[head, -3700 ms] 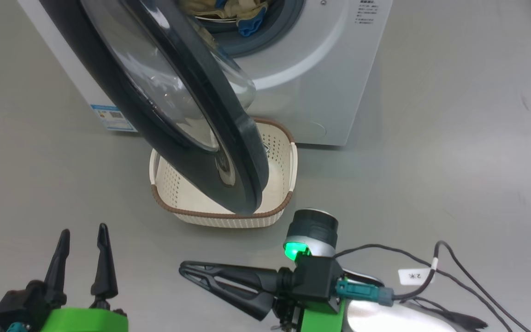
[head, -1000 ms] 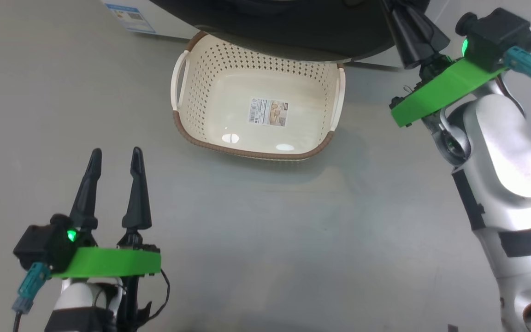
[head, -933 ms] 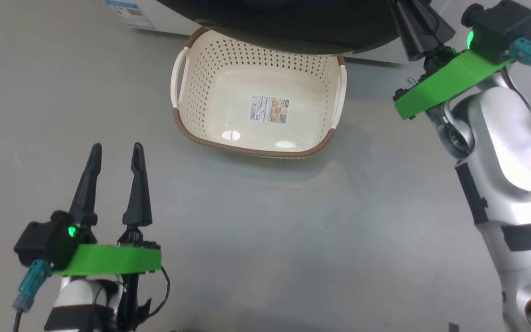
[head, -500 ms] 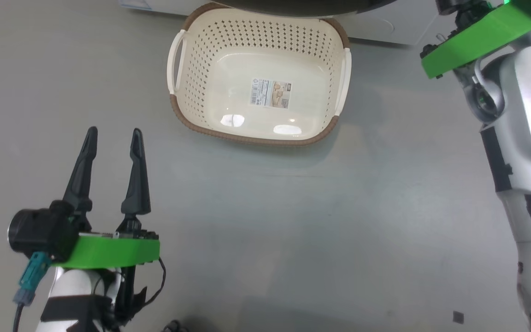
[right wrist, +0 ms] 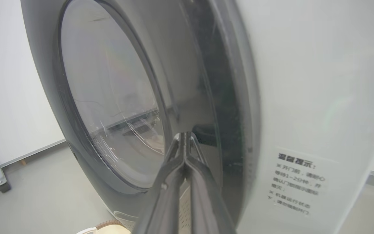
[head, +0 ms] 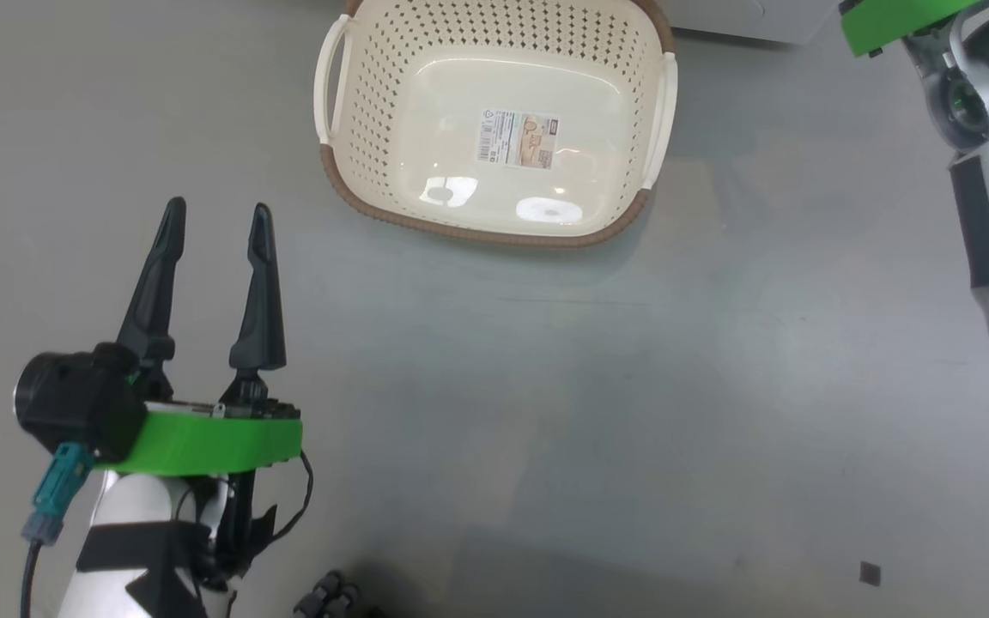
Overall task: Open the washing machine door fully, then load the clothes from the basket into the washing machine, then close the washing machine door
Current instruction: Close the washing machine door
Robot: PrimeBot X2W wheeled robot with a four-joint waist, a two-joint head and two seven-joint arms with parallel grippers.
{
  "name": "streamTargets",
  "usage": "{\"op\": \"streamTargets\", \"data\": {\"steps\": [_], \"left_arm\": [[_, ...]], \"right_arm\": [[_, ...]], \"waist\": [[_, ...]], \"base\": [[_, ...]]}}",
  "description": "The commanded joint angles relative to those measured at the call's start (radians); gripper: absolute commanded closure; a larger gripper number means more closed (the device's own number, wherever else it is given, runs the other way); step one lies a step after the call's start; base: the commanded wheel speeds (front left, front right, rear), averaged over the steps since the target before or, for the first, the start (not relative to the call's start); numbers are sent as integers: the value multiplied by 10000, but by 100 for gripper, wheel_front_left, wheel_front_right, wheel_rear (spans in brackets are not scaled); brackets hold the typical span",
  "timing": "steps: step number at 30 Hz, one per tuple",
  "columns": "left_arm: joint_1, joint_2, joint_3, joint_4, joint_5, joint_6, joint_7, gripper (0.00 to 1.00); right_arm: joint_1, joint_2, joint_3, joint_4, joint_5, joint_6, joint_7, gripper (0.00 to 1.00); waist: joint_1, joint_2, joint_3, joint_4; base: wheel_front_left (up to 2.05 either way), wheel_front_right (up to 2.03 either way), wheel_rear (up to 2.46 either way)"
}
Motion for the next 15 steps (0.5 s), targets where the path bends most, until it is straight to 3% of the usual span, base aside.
{"op": "streamTargets", "data": {"steps": [1, 15], "left_arm": [[-82, 183, 408, -259, -9, 6, -67, 0], [-230, 105, 440, -219, 81, 6, -67, 0]], "right_arm": [[-436, 40, -91, -180, -46, 33, -61, 100], [-754, 74, -301, 149, -64, 33, -61, 100]], "waist": [[-1, -1, 61, 54], [-1, -1, 159, 53]], "base": [[0, 0, 0], [0, 0, 0]]}}
